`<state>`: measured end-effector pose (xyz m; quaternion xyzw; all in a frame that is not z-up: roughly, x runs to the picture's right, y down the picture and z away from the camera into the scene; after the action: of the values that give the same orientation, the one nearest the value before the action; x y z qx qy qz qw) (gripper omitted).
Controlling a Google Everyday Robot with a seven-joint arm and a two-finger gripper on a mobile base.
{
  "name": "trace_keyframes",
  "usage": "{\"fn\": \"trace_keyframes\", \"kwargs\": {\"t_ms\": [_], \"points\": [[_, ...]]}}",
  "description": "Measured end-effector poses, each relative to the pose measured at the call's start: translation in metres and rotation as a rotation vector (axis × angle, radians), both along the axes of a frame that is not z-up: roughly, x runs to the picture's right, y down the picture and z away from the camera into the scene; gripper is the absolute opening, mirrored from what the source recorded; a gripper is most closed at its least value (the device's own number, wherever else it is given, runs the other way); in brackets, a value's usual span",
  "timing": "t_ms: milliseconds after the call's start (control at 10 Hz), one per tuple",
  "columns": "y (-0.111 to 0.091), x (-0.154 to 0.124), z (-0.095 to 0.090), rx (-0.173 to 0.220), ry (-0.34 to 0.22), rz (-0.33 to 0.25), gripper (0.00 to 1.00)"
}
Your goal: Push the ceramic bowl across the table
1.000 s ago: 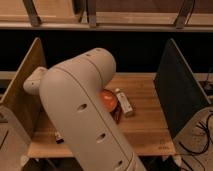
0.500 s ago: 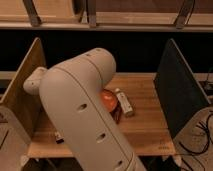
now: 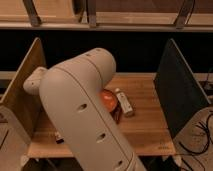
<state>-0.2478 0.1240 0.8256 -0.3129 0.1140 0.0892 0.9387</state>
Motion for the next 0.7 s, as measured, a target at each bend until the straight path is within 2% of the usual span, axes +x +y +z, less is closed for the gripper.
{"fn": "trace_keyframes", "kwargs": {"t_ms": [300, 400, 600, 700], "points": [[0.0, 0.0, 0.0, 0.0, 0.0, 0.0, 0.8], [0.0, 0.0, 0.0, 0.0, 0.0, 0.0, 0.75], [-0.0001, 0.0001, 0.0, 0.0, 0.0, 0.0, 0.58], [0.0, 0.0, 0.0, 0.0, 0.0, 0.0, 0.46]]}}
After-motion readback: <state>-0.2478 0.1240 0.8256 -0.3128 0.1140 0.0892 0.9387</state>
